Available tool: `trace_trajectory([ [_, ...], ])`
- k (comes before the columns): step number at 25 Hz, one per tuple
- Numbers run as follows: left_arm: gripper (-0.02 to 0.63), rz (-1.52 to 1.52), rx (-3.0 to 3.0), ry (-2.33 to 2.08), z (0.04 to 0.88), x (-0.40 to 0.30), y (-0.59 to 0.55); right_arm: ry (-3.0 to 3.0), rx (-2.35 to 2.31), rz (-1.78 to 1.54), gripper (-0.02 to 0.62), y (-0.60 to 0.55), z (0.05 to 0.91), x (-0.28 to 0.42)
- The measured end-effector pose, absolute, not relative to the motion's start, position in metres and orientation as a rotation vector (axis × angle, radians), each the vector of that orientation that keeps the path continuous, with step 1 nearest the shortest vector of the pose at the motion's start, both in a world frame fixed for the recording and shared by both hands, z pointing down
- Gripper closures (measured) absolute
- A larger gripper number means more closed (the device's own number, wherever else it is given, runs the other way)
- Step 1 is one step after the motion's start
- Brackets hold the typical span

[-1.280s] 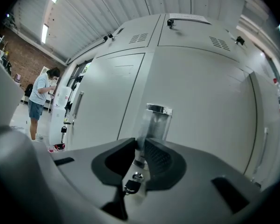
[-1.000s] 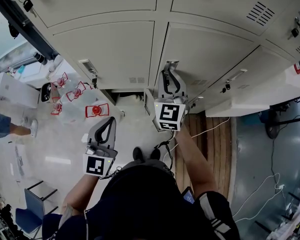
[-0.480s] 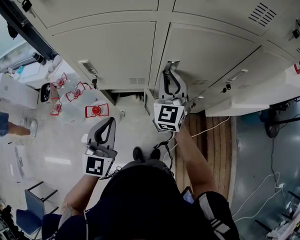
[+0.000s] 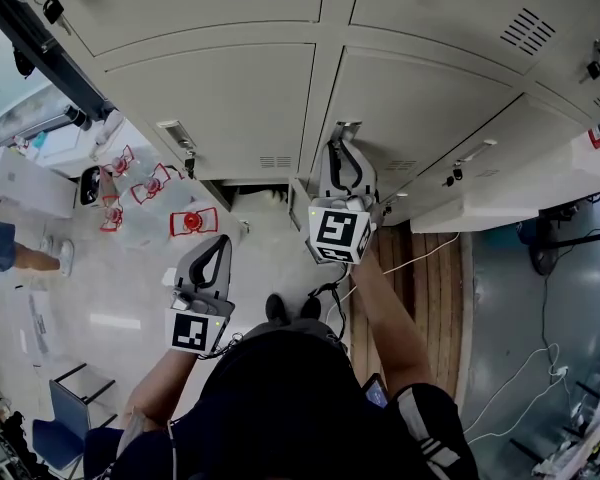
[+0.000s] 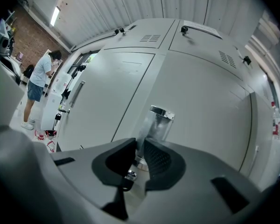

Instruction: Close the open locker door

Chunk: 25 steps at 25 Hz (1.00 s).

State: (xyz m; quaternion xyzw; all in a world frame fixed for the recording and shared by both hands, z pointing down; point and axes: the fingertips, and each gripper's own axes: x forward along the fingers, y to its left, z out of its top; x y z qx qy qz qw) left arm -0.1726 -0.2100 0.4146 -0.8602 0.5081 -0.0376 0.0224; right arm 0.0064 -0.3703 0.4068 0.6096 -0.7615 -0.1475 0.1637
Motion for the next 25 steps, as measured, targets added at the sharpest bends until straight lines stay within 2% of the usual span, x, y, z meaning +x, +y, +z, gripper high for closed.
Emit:
trace_trajectory([
  [5,0.603,-0.114,-2.661,1.578,0.414,-0.175,-0.211,-2.133,1.752,-0.476,0.532,-0.369,0.406,0.007],
  [8,0.603,-0.112,-2.664,1.583,0.415,-0.176,-0.212,-2.111,1.771,-0.52,0.594,-0.368,0.403,0.01],
  [25,0.603,-0.108,-2.66,1.595,0.415,-0.179,-0.214,-2.172,1.737,-0.408,0.594,-0.382,0.406,0.005],
])
